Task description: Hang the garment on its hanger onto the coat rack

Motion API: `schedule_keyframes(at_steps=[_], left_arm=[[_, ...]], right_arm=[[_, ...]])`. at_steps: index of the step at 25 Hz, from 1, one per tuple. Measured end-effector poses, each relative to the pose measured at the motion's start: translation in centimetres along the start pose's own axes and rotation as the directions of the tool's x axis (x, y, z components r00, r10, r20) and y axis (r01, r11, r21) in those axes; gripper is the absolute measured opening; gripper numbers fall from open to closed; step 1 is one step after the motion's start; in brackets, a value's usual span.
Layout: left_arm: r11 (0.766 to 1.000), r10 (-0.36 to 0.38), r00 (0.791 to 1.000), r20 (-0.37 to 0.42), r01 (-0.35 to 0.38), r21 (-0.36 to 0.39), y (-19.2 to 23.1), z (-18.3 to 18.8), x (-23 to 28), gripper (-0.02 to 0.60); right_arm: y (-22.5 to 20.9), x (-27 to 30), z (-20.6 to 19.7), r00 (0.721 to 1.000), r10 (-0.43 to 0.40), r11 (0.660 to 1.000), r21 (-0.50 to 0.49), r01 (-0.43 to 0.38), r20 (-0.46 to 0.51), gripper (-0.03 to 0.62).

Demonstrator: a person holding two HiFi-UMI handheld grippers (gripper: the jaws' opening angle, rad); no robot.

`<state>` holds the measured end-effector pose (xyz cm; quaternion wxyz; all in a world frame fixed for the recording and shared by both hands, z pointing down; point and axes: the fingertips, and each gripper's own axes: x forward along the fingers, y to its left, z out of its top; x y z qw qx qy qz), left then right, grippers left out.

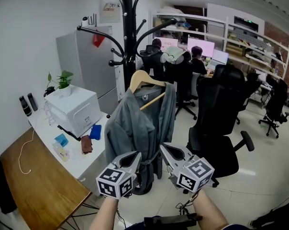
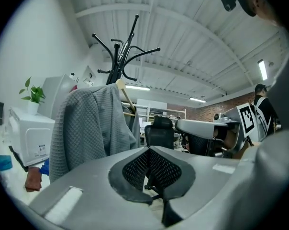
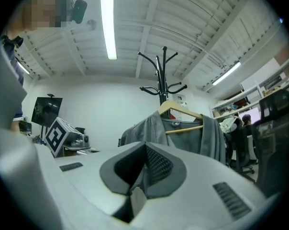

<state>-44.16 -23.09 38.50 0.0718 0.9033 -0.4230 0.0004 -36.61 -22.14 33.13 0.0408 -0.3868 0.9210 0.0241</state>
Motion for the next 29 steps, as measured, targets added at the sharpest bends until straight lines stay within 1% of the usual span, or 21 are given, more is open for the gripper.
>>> schedule_keyframes(at_steps=[6, 21, 29], left_arm=[[1.000, -0.013, 1.000, -0.021, 0.012, -0.002, -0.6, -0.6, -0.1, 0.003], [0.999, -0.020, 0.999, -0.043, 0.022, 0.026, -0.6, -0.9, -0.5, 0.003], [1.000, -0.020, 0.998, -0.053, 0.021, 0.023, -0.3, -1.3, -0.2, 0.003]], right_arm=[[0.2, -0.1, -0.5, 1.000, -0.001, 1.000, 0.003, 0.001, -0.018, 0.014], [0.4, 0.9, 0.0, 1.000, 0.008, 1.000, -0.011, -0.008, 0.001, 0.015], [0.1, 1.3, -0.1, 1.000, 0.006, 1.000, -0.007, -0.006, 0.001, 0.015]])
